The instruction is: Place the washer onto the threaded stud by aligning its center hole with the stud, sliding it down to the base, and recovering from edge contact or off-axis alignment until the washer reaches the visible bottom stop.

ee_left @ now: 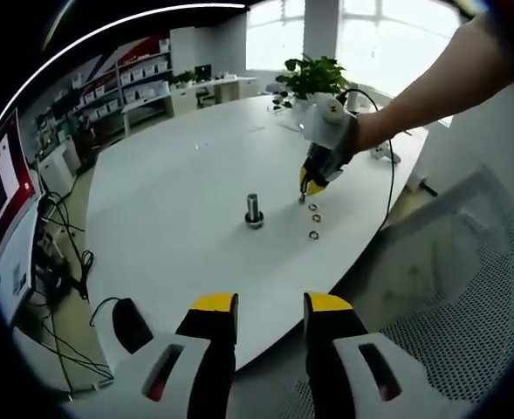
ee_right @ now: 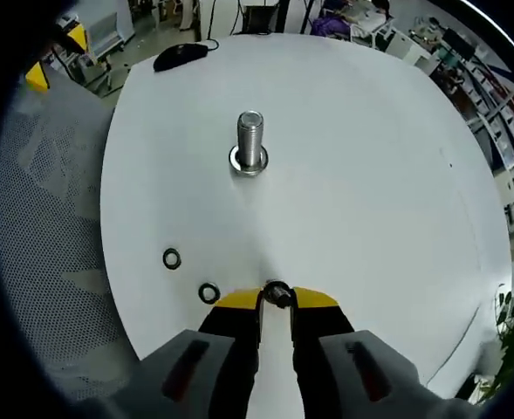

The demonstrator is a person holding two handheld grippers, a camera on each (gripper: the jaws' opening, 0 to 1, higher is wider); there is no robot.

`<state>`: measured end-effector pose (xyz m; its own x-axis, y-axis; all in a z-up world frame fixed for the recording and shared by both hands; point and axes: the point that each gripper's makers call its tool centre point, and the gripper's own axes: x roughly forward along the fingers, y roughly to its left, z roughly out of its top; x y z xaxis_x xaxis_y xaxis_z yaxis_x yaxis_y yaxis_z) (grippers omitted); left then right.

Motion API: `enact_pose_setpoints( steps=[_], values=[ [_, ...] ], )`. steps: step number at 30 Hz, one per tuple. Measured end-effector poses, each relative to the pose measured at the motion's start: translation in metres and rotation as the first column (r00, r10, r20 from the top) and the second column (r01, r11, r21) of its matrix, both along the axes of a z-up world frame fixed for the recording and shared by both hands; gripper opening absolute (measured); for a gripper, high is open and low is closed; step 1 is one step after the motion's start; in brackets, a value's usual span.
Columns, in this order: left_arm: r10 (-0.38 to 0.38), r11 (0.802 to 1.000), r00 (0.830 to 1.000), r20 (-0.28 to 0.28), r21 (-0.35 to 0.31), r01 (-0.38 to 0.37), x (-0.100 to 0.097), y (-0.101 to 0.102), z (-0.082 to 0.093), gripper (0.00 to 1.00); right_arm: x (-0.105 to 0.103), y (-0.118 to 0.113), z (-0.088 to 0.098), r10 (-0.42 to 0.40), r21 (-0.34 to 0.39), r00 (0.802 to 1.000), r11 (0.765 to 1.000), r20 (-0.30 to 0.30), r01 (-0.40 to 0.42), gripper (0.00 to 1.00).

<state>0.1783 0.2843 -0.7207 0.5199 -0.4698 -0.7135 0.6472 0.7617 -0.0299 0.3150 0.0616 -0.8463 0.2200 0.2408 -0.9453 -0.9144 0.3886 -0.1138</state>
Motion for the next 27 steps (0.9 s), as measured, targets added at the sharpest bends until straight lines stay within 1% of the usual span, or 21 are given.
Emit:
enact_pose_setpoints(
  steps=[3, 13, 16, 21, 25, 27],
  values=[
    [0.001, 1.0, 1.0, -0.004, 0.0, -0.001, 0.0, 0.0, -0.001, 0.28, -0.003, -0.001, -0.006, -0.021, 0.002, 0.999, 1.0, -0.026, 0.022, 0.15],
    [0.004, 1.0, 1.0, -0.01, 0.004, -0.004, 0.0, 0.0, -0.002, 0.28, -0.004, -0.003, -0.013, -0.048, 0.01, 0.998, 0.999, -0.039, 0.049, 0.15],
    [0.005, 1.0, 1.0, -0.011, 0.006, -0.005, -0.001, 0.001, -0.002, 0.28, -0.004, -0.003, -0.016, -0.071, 0.016, 0.996, 0.997, -0.048, 0.071, 0.15],
    [0.005, 1.0, 1.0, -0.015, 0.007, -0.004, -0.001, 0.001, -0.003, 0.28, -0.005, -0.003, -0.015, -0.08, 0.023, 0.996, 0.996, -0.044, 0.082, 0.16],
    [0.003, 1.0, 1.0, -0.014, 0.006, -0.003, 0.0, 0.001, -0.003, 0.28, -0.007, -0.007, -0.013, -0.076, 0.022, 0.996, 0.997, -0.042, 0.077, 0.17],
    [0.003, 1.0, 1.0, -0.014, 0.007, -0.003, -0.001, 0.001, -0.003, 0.28, -0.008, -0.013, -0.012, -0.075, 0.014, 0.996, 0.997, -0.048, 0.075, 0.17]
  ],
)
